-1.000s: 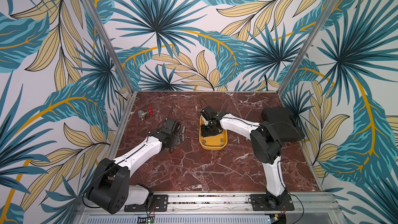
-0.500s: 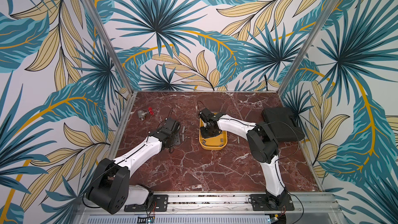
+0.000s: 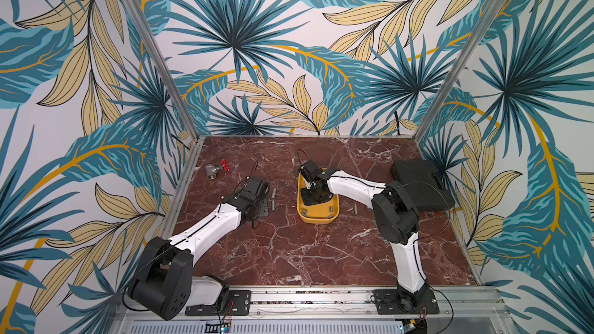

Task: Take out the socket from the storage box
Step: Pick up the socket head from the storage box, then place the socket head at the center of the board.

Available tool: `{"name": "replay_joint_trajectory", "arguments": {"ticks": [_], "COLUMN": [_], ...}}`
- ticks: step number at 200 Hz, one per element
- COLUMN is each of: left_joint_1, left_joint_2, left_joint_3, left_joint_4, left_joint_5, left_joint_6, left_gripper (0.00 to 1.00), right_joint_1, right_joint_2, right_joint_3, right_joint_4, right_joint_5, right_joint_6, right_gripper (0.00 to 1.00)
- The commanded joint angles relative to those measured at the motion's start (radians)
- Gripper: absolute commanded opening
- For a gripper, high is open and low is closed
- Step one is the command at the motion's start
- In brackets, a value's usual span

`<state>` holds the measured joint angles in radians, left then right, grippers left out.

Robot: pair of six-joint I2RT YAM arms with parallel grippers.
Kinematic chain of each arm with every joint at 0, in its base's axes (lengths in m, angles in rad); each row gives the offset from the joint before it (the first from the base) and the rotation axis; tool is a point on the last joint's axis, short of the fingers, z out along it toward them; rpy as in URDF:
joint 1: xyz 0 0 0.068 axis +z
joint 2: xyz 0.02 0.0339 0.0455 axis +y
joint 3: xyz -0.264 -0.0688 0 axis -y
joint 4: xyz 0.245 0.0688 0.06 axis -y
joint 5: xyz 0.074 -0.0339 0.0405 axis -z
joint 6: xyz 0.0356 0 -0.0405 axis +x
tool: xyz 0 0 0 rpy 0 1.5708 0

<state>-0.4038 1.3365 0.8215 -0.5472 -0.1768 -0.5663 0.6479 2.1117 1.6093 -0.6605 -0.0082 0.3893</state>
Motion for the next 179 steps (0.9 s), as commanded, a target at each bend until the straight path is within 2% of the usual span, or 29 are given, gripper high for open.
{"name": "replay_joint_trajectory", "arguments": {"ticks": [1, 47, 75, 137, 179], "left_joint_1": [0.006, 0.006, 0.006, 0.007, 0.006], "left_joint_2": [-0.04, -0.033, -0.024, -0.013, -0.008], "left_joint_3": [-0.013, -0.022, -0.027, -0.036, -0.035], "left_joint_4": [-0.002, 0.006, 0.019, 0.032, 0.039], "left_joint_5": [-0.02, -0.018, -0.01, 0.002, 0.018], "left_joint_6": [-0.001, -0.009, -0.01, -0.017, -0.021], "left_gripper": [0.43, 0.43, 0.43, 0.43, 0.43], "right_joint_1": [-0.036, -0.145, -0.205, -0.257, -0.264], "right_joint_2": [-0.112, -0.293, -0.352, -0.372, -0.296], "right_joint_3": [-0.022, -0.073, -0.133, -0.352, -0.412], "right_joint_4": [-0.005, 0.003, -0.012, 0.065, 0.098], "right_joint_5": [-0.032, -0.053, -0.038, -0.026, -0.015], "right_joint_6": [0.01, 0.003, -0.011, 0.02, 0.029], "right_gripper": [0.07, 0.06, 0.07, 0.07, 0.07]}}
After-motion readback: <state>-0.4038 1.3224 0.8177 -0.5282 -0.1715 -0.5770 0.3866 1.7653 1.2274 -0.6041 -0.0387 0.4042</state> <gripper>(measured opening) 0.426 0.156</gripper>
